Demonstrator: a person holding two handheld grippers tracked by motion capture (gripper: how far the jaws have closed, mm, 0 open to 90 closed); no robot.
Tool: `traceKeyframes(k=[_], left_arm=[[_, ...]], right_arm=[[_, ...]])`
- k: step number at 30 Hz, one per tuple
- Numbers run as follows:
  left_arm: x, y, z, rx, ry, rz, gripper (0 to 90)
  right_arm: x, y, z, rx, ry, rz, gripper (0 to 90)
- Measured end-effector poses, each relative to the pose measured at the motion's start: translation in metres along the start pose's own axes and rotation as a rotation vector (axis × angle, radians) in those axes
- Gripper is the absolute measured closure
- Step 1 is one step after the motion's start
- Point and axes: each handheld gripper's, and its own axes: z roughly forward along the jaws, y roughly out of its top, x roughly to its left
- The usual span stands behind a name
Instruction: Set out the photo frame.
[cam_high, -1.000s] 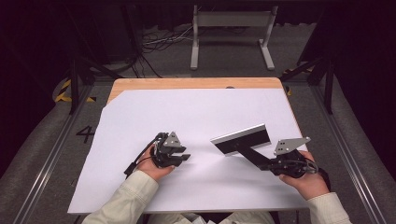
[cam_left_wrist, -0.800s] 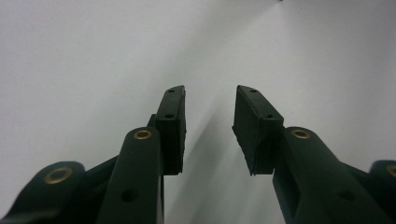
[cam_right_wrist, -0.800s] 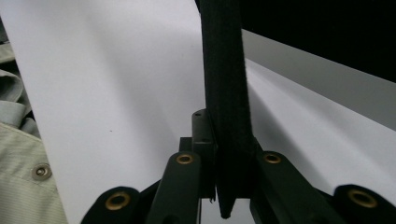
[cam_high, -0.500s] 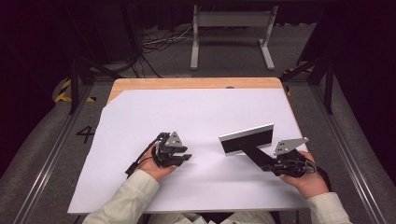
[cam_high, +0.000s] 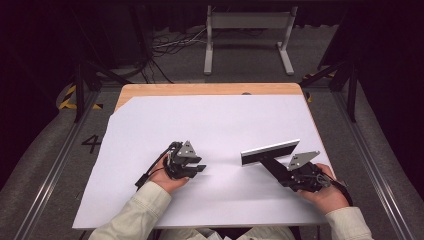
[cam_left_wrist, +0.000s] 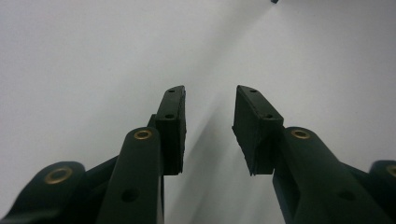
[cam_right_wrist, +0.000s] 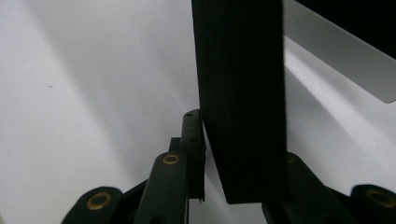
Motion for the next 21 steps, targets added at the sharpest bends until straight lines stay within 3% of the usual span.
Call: traceKeyframes(k=[5,11,21], left_arm=[[0.0006,-0.0001,-0.0002,-0.001,-0.004,0.001,64.6],[0.0007,0.0,-0.0002,-0.003,-0.003,0.0,64.6],[0.0008,0.0012,0.0015,-0.007,0.0,0.001,64.6]], right_arm=[[-0.0005,-0.0015,0.0045,0.032,-0.011,0.008,73.8],[-0.0003,-0.0014,0.0047,0.03,-0.024,0.006,66.2],[0.0007,-0.0024,0.0041,0.018,-0.028,0.003,64.6]])
